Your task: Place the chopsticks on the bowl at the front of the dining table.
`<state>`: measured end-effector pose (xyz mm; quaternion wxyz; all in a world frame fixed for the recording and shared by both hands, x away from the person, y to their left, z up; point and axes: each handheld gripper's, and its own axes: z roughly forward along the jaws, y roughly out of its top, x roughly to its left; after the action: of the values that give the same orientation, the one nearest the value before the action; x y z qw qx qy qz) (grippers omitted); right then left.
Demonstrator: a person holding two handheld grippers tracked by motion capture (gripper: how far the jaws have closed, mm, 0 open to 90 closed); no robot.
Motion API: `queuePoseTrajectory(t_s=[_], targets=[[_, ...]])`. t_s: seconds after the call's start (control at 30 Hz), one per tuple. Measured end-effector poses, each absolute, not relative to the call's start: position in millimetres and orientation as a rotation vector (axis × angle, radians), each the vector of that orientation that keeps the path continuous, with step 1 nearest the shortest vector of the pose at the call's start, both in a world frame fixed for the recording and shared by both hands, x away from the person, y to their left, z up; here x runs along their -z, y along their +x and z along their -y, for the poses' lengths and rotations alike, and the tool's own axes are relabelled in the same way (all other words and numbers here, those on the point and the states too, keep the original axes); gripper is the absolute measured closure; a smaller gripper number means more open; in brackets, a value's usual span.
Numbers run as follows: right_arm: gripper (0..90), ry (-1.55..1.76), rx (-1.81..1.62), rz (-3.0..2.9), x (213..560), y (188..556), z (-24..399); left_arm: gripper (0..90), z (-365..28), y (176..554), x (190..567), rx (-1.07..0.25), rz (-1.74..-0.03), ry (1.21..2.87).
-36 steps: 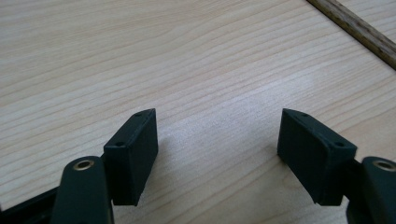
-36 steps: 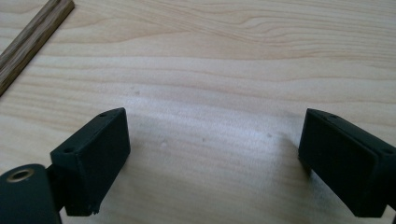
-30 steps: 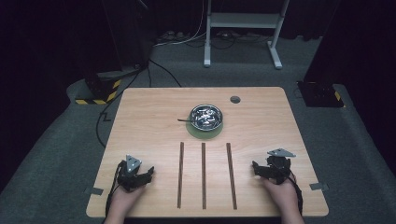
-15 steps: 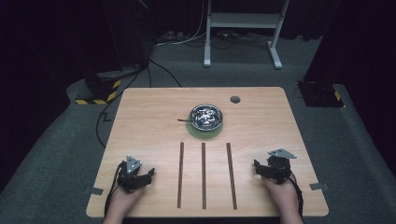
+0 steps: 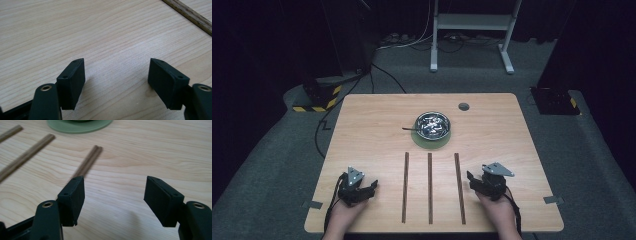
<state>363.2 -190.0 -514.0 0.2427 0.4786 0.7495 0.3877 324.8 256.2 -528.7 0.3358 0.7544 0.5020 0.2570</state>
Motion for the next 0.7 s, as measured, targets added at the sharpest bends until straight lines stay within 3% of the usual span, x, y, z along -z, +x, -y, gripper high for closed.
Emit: queuePoseTrajectory(t_s=[0.2, 0.7], targets=[[33.8, 1.296, -1.056, -2.097, 519.4, 364.2, 170.2, 30.2, -256.4, 324.6, 528.4, -0.675, -1.306, 1.976], [35.4, 1.313, -1.026, -2.122, 521.7, 366.0, 166.1, 30.4, -256.8, 324.5, 528.6, -0.661, -1.306, 1.972]])
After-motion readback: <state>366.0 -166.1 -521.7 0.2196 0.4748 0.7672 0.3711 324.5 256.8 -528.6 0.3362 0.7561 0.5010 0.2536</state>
